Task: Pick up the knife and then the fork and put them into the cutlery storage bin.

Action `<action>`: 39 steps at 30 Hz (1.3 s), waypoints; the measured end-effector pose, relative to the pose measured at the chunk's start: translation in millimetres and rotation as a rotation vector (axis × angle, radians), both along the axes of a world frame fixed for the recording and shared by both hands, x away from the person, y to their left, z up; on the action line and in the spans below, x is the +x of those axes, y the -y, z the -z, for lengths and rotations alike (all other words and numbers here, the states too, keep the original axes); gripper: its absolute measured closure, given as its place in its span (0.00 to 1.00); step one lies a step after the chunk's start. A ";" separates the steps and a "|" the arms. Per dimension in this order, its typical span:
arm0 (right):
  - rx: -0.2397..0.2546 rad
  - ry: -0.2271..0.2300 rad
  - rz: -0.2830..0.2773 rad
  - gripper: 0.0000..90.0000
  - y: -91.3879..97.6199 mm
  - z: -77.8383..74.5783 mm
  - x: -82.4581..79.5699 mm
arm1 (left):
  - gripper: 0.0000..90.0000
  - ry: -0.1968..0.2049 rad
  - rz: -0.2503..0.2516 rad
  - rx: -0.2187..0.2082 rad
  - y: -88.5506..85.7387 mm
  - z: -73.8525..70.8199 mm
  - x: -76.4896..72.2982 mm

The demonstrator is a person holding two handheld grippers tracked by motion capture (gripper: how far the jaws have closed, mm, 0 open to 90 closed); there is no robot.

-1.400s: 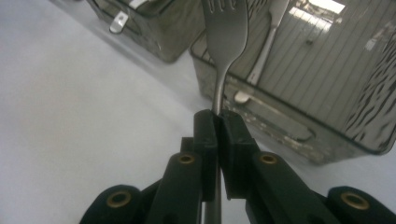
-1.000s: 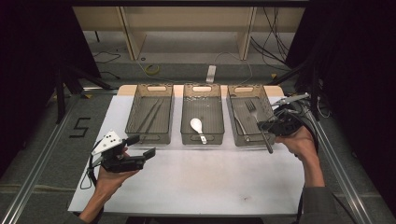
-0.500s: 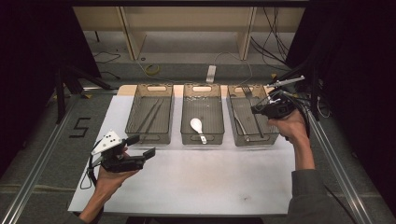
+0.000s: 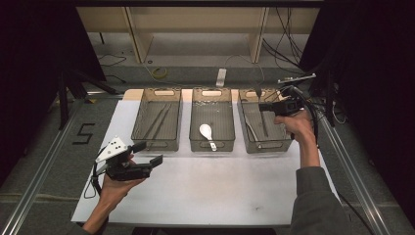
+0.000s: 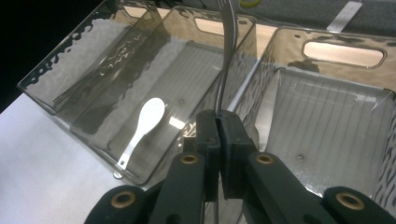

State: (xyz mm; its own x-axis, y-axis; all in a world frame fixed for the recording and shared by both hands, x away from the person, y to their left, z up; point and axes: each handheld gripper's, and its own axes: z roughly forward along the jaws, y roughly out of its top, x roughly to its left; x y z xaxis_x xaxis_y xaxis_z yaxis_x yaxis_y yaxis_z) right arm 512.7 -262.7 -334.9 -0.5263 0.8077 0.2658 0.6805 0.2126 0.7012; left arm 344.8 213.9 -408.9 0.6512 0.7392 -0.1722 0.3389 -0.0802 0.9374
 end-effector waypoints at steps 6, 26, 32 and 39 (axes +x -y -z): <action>-0.021 -0.024 0.045 0.98 2.7 10.5 11.9 | 0.17 0.000 0.000 -0.002 -0.2 -0.2 0.0; -0.068 -0.074 0.097 0.98 -2.1 44.6 24.1 | 0.17 0.002 0.001 -0.002 0.2 -0.5 -0.6; -0.071 -0.100 0.104 0.98 -3.4 55.8 23.9 | 0.17 0.002 0.001 -0.003 0.1 -0.5 -0.7; -0.087 -0.149 0.134 0.88 -4.2 68.1 25.3 | 0.17 0.002 0.004 0.006 0.1 -0.3 -0.7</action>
State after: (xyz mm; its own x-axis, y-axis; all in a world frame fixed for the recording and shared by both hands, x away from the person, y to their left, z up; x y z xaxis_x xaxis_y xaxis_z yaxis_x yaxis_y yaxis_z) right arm 538.0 -258.6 -403.0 -0.3725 0.8912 0.2588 0.8014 0.1683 0.5740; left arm 344.1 213.8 -408.5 0.6546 0.7373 -0.1669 0.3371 -0.0870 0.9375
